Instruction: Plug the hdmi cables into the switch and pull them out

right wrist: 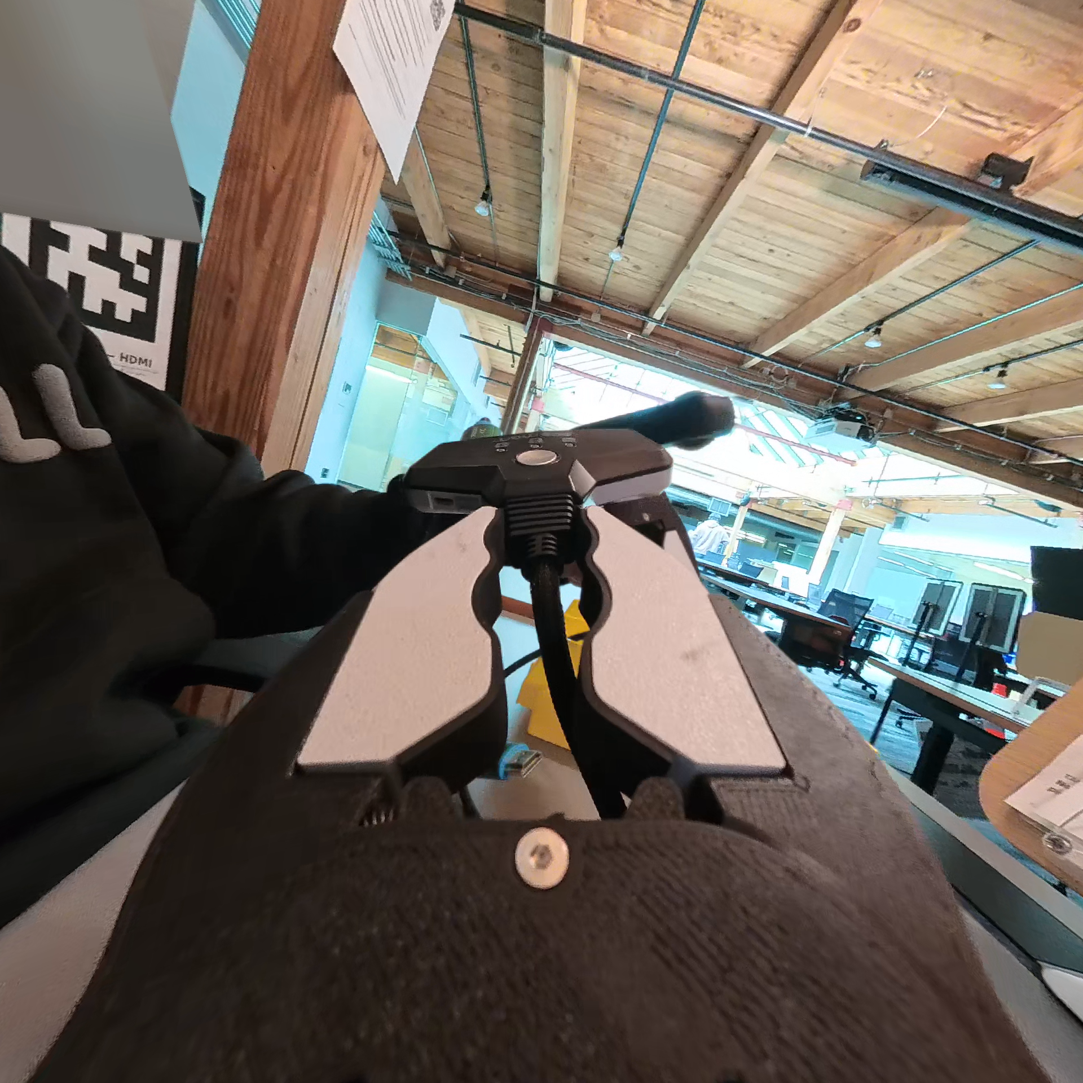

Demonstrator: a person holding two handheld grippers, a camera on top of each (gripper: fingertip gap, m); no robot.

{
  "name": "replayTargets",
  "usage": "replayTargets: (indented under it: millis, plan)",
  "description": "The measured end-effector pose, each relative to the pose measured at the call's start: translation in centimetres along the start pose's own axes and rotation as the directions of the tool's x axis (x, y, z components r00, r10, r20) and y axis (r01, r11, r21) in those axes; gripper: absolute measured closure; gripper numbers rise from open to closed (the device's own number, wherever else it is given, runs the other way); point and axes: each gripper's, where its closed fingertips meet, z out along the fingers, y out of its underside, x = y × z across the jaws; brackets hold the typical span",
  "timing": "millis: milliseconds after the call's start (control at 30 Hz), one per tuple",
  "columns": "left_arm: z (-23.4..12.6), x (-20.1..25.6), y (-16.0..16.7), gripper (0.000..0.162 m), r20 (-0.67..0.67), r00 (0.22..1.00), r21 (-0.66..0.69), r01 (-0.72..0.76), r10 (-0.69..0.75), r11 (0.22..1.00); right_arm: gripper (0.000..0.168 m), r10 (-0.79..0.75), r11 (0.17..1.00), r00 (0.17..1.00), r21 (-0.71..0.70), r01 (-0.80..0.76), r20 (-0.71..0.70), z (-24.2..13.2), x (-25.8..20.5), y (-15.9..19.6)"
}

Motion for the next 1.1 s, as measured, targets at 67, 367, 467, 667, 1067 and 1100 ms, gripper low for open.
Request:
replayTargets:
  millis: [67,367,467,667,1067,1100]
  plan:
    - [-0.4,-0.8,-0.6,0.152,0.068,0.998,0.056,-0.006,0.002,0.998,0.146,-0.008,1.0,1.0,-0.004,0.008,-0.014,-0.1,0.2,0.0]
    - [1.5,3.3,0.2,0.15,-0.078,0.997,0.047,-0.023,0.027,0.999,0.145,-0.013,1.0,0.999,-0.002,0.013,-0.038,-0.6,0.3,-0.1]
    - [1.7,2.8,-0.5,0.151,-0.015,0.999,0.072,-0.045,0.046,0.996,0.145,-0.011,1.0,0.999,-0.006,0.011,-0.032,-0.8,-0.1,-0.1]
    - [-3.2,-0.3,-6.0,0.154,0.424,0.893,0.388,-0.33,0.151,0.86,0.146,-0.018,1.0,0.999,0.009,0.019,-0.049,-1.8,-1.0,-0.7]
    - [0.5,11.2,2.4,0.162,0.012,0.873,0.226,-0.477,0.488,0.849,0.146,0.003,1.0,0.999,0.022,-0.002,-0.042,-4.6,-1.9,-1.6]
    - [0.9,11.4,3.1,0.162,-0.025,0.875,0.207,-0.469,0.484,0.858,0.146,0.004,1.0,0.999,0.012,-0.004,-0.036,-4.5,-2.0,-1.4]
